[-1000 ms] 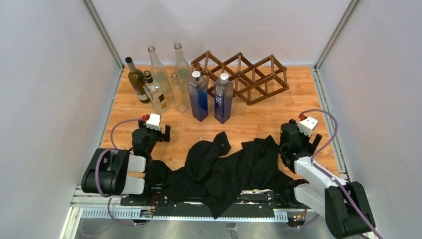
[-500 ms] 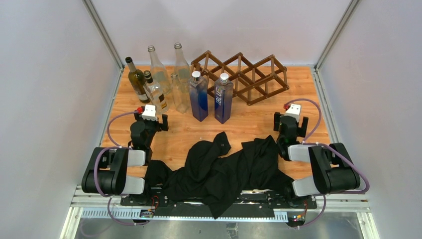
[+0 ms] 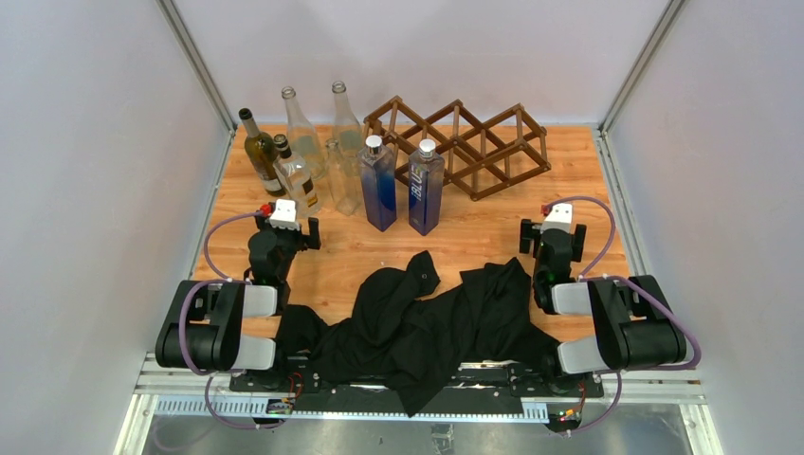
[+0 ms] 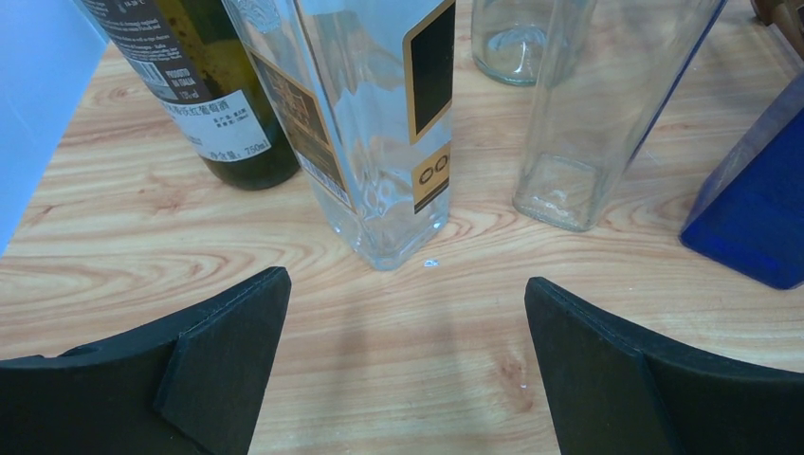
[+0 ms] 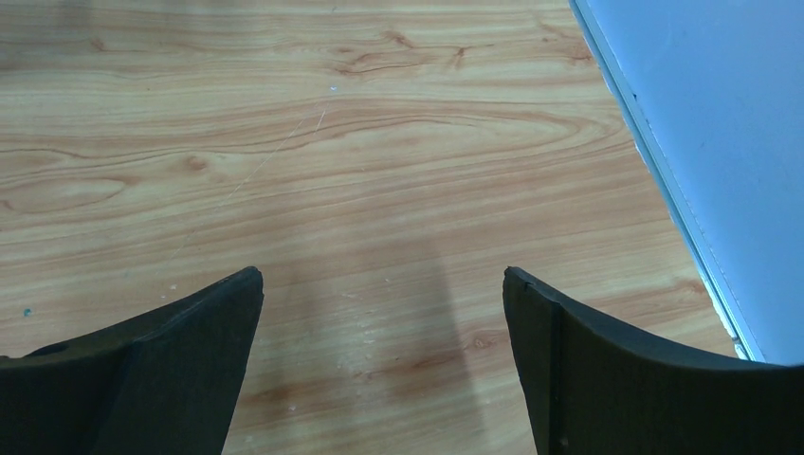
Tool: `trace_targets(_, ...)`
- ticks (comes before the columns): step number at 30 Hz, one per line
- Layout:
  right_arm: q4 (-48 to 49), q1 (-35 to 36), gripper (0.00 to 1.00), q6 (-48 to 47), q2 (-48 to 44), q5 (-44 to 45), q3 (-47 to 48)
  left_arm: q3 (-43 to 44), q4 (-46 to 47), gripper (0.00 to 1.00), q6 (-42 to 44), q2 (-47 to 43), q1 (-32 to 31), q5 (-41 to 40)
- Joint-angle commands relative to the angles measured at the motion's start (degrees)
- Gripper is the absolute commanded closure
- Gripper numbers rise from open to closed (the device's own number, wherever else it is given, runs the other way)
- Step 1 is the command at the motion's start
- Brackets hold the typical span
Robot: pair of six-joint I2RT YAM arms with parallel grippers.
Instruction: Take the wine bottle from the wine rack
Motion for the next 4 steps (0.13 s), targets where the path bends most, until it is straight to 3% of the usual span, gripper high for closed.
trace_targets(1, 2.65, -0.96, 0.0, 0.45, 0.24, -0.04, 0.13, 0.19, 1.09, 0.0, -0.04, 0.49, 0.4, -0.98)
trace_targets(4, 2.6, -0.96, 0.0, 0.45, 0.24, -0.11, 0.11, 0.02, 1.31, 0.0, -0.13, 0.32, 0.4, -1.41)
